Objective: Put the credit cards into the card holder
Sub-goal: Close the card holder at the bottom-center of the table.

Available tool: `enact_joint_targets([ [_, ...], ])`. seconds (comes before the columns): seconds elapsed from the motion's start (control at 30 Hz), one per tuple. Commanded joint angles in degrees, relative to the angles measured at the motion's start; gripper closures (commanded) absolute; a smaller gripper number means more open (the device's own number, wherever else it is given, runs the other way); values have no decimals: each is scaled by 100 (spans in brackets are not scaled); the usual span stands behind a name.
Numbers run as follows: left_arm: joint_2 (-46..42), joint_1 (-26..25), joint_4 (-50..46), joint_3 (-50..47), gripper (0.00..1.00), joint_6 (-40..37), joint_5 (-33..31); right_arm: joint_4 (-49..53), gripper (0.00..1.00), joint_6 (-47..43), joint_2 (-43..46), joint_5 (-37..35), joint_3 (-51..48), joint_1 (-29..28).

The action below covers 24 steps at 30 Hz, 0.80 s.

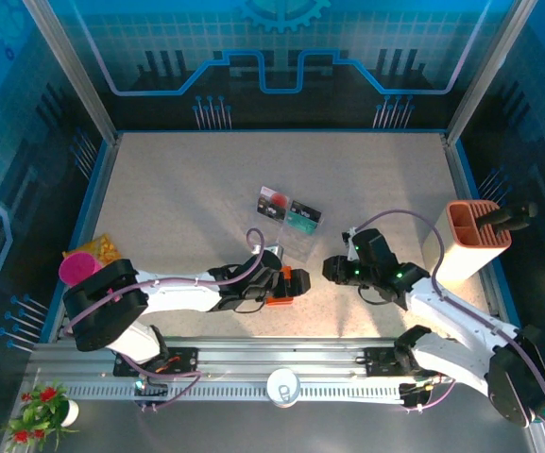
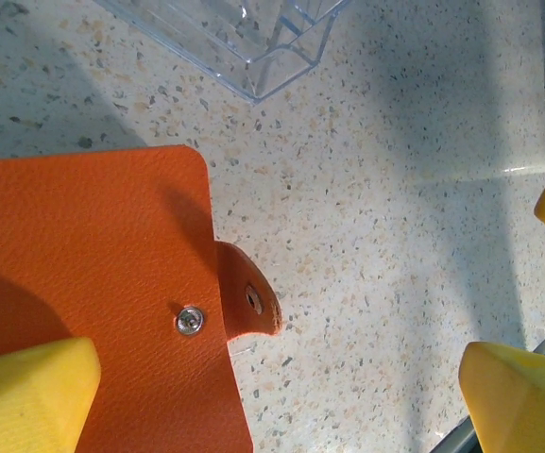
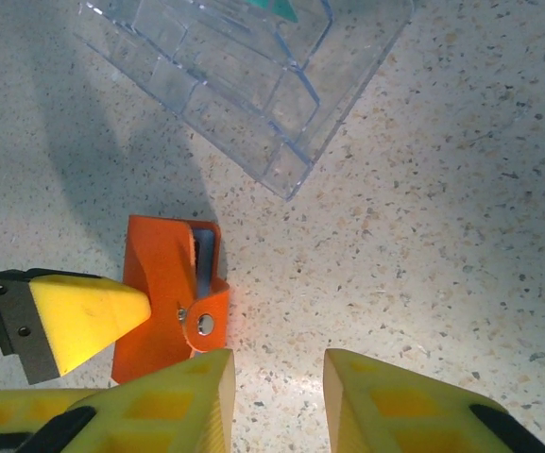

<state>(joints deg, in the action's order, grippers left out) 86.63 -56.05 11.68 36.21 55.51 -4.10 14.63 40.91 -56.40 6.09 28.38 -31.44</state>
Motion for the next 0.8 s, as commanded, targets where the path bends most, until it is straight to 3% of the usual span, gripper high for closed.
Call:
enact_joint_targets([
  [0.0, -41, -49, -345, -32, 1, 45, -81, 143, 68, -14, 116, 253, -48, 45],
  [0.17, -362, 18, -795, 390, 1, -224, -136, -5, 68, 138, 35, 240, 60, -263],
  [0.37, -817, 375, -1103, 641, 1, -423, 52, -201, 70, 281, -426, -130, 430, -1022],
  [0.77, -2917, 1528, -2061, -195, 1, -352, -256, -511, 72, 300, -1814, -581, 1579, -2276],
])
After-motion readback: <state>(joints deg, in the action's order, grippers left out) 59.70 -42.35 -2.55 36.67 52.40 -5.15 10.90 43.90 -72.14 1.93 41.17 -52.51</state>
